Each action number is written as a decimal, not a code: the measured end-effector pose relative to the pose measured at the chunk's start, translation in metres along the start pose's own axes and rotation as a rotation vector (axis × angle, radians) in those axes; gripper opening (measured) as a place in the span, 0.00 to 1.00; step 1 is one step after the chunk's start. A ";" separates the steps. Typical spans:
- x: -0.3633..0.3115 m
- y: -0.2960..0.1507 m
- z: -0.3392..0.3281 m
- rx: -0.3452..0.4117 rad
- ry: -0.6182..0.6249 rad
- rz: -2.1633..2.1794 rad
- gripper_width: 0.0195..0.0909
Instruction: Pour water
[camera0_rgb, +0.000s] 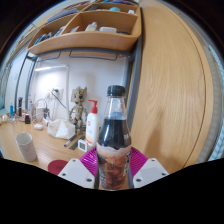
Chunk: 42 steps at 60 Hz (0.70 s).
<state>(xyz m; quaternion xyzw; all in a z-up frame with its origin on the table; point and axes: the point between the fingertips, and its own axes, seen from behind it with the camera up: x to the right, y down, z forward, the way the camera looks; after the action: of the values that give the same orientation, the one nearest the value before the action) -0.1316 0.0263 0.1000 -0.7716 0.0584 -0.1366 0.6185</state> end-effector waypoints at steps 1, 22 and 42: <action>-0.001 0.000 -0.001 -0.001 -0.004 -0.015 0.27; -0.085 -0.041 -0.003 0.123 -0.001 -0.850 0.27; -0.149 -0.072 0.008 0.286 0.084 -1.686 0.27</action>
<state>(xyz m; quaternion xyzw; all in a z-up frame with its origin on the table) -0.2771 0.0887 0.1482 -0.4660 -0.5299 -0.5856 0.3988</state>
